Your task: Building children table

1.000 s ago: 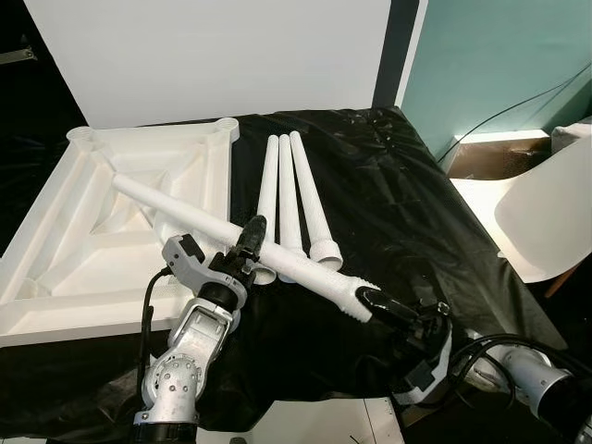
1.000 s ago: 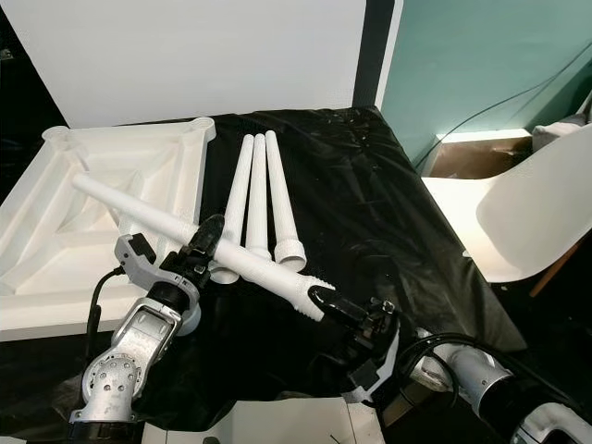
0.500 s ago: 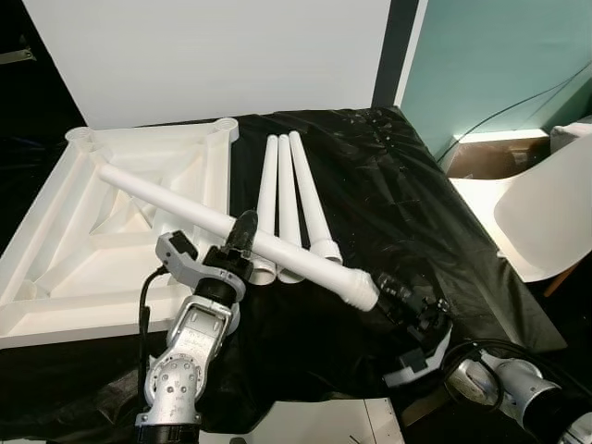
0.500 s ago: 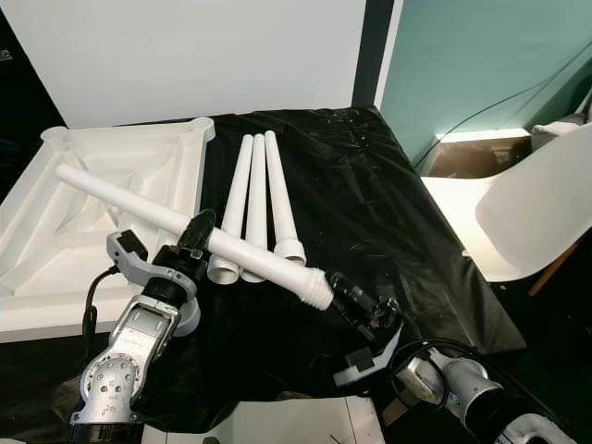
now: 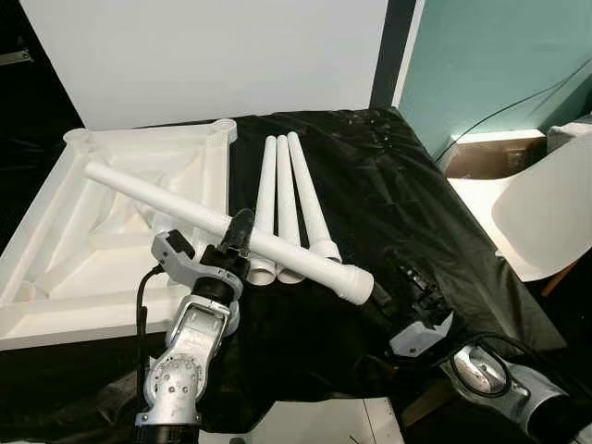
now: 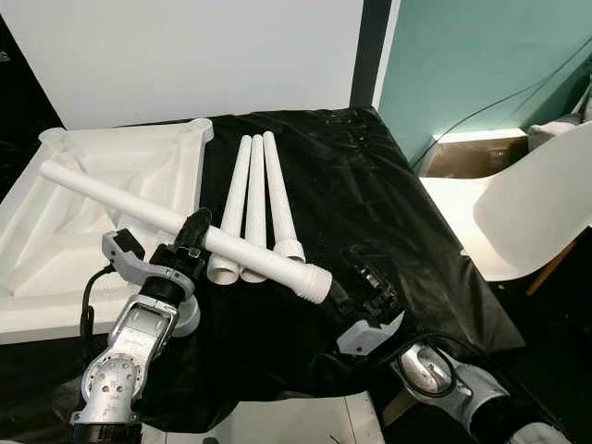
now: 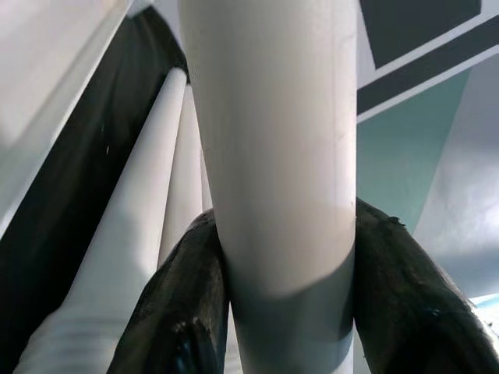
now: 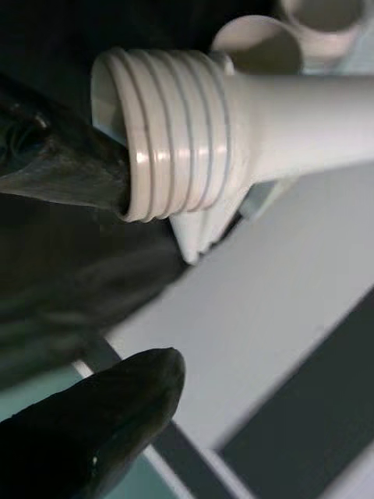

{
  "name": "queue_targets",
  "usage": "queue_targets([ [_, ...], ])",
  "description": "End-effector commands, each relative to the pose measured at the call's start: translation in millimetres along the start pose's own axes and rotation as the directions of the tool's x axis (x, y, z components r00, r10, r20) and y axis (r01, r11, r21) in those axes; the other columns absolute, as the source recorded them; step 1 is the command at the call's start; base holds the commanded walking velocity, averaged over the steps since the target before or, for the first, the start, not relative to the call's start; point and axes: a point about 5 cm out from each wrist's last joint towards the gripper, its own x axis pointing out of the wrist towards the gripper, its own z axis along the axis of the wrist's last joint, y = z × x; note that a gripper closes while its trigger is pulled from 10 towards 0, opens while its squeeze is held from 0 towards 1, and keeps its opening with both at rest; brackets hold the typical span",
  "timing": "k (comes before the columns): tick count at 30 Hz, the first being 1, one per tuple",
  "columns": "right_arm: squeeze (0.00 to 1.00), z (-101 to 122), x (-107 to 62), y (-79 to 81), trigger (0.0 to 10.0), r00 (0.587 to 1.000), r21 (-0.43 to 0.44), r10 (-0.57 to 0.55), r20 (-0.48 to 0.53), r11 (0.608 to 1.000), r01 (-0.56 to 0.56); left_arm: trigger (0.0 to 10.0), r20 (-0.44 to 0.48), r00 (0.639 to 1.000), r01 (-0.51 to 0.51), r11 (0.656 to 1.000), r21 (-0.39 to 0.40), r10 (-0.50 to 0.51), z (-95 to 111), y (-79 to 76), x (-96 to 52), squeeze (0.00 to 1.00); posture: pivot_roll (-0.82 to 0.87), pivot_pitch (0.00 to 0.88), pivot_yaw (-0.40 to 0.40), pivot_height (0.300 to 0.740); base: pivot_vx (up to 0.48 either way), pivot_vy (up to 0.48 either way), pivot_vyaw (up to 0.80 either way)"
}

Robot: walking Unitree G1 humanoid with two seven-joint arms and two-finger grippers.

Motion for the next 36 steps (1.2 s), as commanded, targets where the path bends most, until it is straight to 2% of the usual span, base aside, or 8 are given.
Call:
queue_targets([
  [1, 0.00, -1.6, 2.5, -9.9, 10.0, 0.998, 0.055, -0.041, -0.051, 0.998, 0.044, 0.0, 0.014, 0.917, 0.397, 0.917, 0.040, -0.398, 3.6, -17.8, -1.9, 0.00, -0.04, 0.000, 0.015, 0.740, 0.000, 0.000, 0.00],
  [6, 0.00, -4.4, 1.6, -13.5, 10.0, 0.990, 0.123, -0.071, -0.122, 0.989, 0.086, 0.0, 0.042, 0.924, 0.378, 0.925, 0.045, -0.380, 6.9, -17.0, 2.5, 0.00, -0.04, 0.000, 0.016, 0.740, 0.000, 0.000, 0.00],
  [8, 0.00, -0.6, 1.4, -16.2, 10.0, 0.981, 0.269, -0.044, -0.188, 0.958, 0.095, 0.0, 0.051, 0.927, 0.368, 0.927, 0.077, -0.372, 9.4, -18.6, 7.0, 0.00, -0.05, 0.000, 0.018, 0.740, 0.000, 0.000, 0.00],
  [13, 0.00, 7.1, 2.0, -17.9, 10.0, 0.980, 0.450, 0.044, -0.195, 0.891, 0.049, 0.0, 0.037, 0.935, 0.343, 0.927, 0.149, -0.352, 8.6, -17.7, 11.0, 0.00, -0.05, 0.000, 0.019, 0.740, 0.000, 0.000, 0.00],
  [21, 0.00, 23.7, 17.4, -24.7, 10.0, 0.984, 0.467, 0.154, -0.087, 0.879, -0.097, 0.0, -0.021, 0.929, 0.364, 0.901, 0.237, -0.370, 0.9, -19.8, 10.7, 0.00, -0.05, 0.000, 0.011, 0.740, 0.000, 0.000, 0.00],
  [27, 0.00, 33.1, 37.0, -30.5, 10.0, 0.968, 0.483, 0.249, -0.025, 0.851, -0.207, 0.0, -0.063, 0.850, 0.523, 0.826, 0.209, -0.522, 1.3, -46.1, 4.3, 0.00, -0.03, 0.000, -0.001, 0.740, 0.000, 0.000, 0.00],
  [31, 0.00, 32.1, 49.4, -27.7, 10.0, 0.948, 0.497, 0.317, -0.012, 0.825, -0.270, 0.0, -0.070, 0.773, 0.633, 0.758, 0.154, -0.631, 6.8, -67.8, -4.9, 0.00, -0.02, 0.000, -0.009, 0.740, 0.000, 0.000, 0.00],
  [36, 0.00, 26.0, 60.5, -23.9, 10.0, 0.934, 0.536, 0.355, -0.033, 0.795, -0.283, 0.0, -0.055, 0.742, 0.668, 0.730, 0.146, -0.668, 10.9, -76.4, -7.9, 0.00, -0.01, 0.000, -0.016, 0.740, 0.000, 0.000, 0.00],
])
